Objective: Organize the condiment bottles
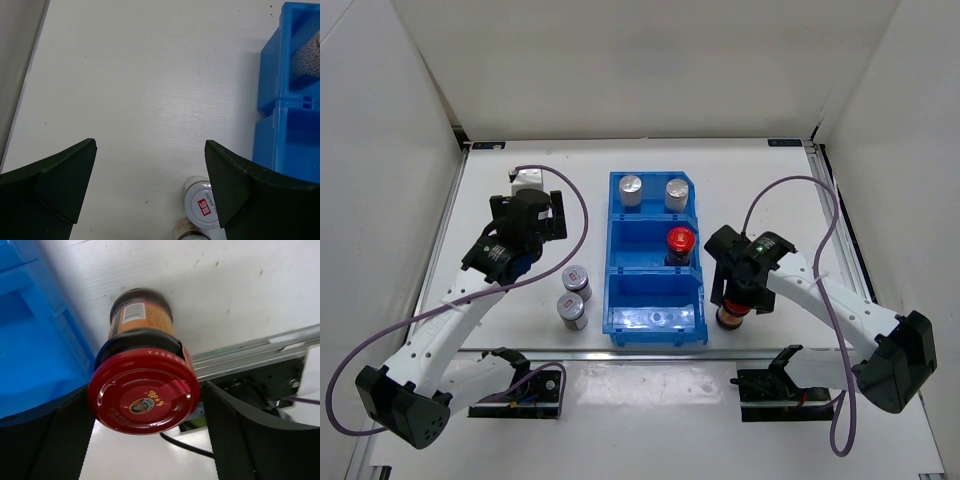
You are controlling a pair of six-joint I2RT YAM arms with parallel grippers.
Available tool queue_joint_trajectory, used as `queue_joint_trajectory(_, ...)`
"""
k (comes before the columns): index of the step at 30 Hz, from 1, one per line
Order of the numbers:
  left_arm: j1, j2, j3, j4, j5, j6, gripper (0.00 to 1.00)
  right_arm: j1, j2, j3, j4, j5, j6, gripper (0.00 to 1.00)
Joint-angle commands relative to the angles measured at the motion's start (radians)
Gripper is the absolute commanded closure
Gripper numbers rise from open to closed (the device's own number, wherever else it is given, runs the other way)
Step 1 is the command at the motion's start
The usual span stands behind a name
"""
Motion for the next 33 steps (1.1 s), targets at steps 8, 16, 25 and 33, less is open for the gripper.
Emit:
queue_joint_trajectory(8,0.003,-0.023,0.002,0.008,0.009,0.011,0.00,0.001,-0.079,-0.031,0.008,-0.003,0.099,0.61)
queue_joint_trajectory(16,0.003,-0.023,0.002,0.008,0.009,0.011,0.00,0.001,-0.140,0.391,-0.176,0.251,0.027,1.00)
queue_joint_trajectory(25,0.003,-0.023,0.002,0.008,0.009,0.011,0.00,0.150,0.108,0.743,0.164,0.140,-0.376,1.00)
queue_joint_trajectory(33,0.003,-0.023,0.002,0.008,0.009,0.011,0.00,0.297,0.489,1.004,0.233,0.104,-0.540,1.00)
